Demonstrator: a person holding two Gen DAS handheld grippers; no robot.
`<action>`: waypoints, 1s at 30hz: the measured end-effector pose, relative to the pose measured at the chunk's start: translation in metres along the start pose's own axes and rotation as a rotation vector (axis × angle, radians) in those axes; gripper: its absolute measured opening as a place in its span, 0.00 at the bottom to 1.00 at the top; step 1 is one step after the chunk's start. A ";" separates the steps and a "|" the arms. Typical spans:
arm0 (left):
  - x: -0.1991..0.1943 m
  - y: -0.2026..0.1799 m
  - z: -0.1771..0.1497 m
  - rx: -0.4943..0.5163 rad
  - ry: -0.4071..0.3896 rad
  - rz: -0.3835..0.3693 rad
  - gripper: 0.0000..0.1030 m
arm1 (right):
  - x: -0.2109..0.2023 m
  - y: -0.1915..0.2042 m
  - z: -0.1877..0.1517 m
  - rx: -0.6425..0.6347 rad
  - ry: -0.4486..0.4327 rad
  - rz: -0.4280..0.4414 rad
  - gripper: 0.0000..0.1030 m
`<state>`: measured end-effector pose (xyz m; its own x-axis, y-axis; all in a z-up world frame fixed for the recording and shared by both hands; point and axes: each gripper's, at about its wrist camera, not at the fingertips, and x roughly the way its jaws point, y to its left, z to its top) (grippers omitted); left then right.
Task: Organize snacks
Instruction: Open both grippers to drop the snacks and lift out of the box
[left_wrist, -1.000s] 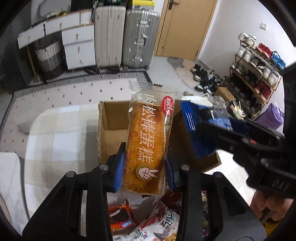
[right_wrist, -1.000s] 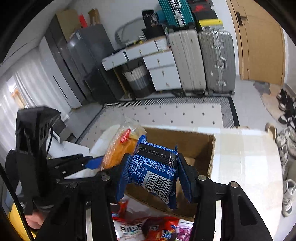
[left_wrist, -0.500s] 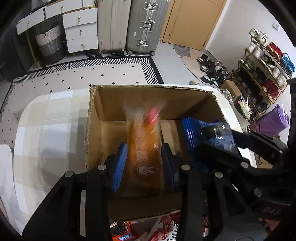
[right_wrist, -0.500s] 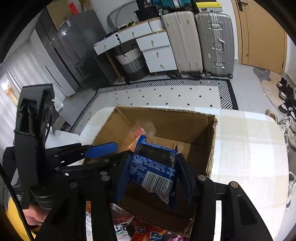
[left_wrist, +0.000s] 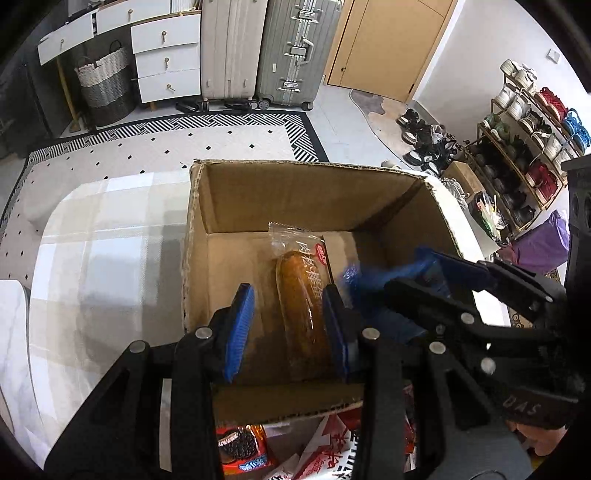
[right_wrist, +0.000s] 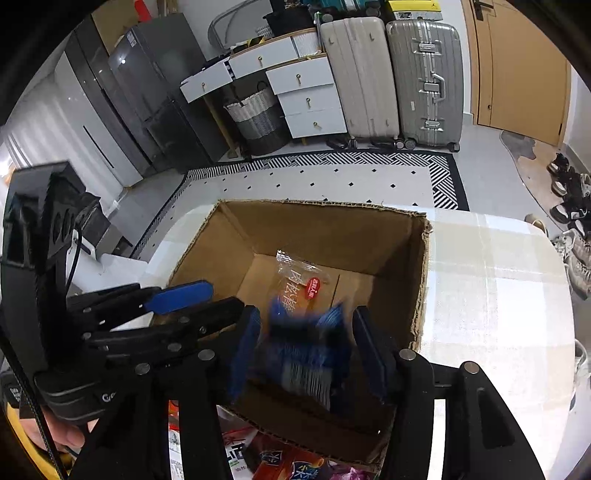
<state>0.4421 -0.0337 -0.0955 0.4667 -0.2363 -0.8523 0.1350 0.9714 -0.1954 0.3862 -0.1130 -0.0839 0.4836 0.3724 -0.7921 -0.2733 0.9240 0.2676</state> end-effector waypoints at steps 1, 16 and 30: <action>-0.002 0.000 -0.002 0.001 -0.001 0.004 0.35 | -0.001 0.000 0.000 0.007 0.000 -0.004 0.60; -0.127 -0.010 -0.061 -0.004 -0.192 0.117 0.77 | -0.104 0.023 -0.018 -0.013 -0.162 -0.010 0.78; -0.281 -0.027 -0.181 -0.012 -0.435 0.193 0.99 | -0.242 0.091 -0.118 -0.102 -0.434 0.004 0.91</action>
<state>0.1486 0.0106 0.0613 0.8051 -0.0374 -0.5920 0.0010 0.9981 -0.0616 0.1458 -0.1292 0.0671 0.7804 0.3984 -0.4820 -0.3462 0.9171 0.1976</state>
